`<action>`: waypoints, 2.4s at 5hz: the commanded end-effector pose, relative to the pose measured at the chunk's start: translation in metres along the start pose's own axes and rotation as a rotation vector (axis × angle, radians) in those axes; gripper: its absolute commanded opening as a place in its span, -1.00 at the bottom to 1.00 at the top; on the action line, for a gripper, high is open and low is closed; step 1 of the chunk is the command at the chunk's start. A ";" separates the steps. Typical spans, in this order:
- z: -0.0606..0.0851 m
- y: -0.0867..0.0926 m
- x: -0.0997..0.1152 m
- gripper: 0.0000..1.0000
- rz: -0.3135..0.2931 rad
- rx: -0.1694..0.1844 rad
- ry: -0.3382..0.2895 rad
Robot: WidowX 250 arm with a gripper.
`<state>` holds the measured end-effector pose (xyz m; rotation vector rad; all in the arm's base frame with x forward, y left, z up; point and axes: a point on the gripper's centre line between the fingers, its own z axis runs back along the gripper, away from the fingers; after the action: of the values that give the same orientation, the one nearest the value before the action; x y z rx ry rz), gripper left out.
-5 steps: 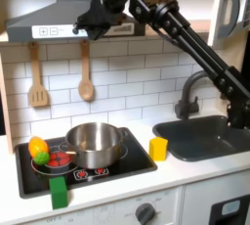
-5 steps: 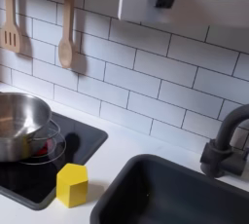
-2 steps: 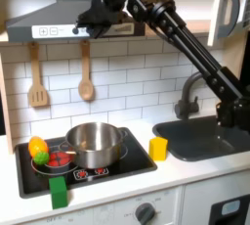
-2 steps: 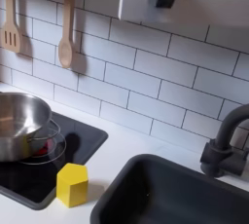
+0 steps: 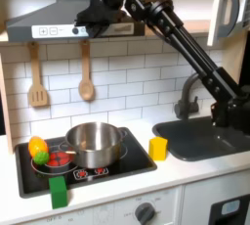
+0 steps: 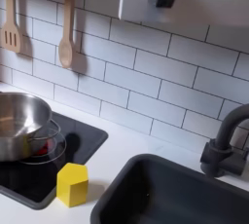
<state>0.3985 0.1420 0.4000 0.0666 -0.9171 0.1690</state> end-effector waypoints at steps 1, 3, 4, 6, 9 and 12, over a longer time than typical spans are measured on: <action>0.000 -0.002 0.001 -1.00 -0.007 -0.006 -0.001; -0.008 -0.009 -0.026 -1.00 -0.007 -0.030 0.075; -0.015 -0.021 -0.058 -1.00 -0.032 -0.067 0.161; 0.005 -0.036 -0.083 -1.00 -0.065 -0.095 0.205; 0.013 -0.053 -0.140 -1.00 -0.092 -0.142 0.359; -0.001 -0.078 -0.198 1.00 -0.151 -0.182 0.560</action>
<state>0.2931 0.0418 0.2470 -0.0766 -0.3739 -0.0390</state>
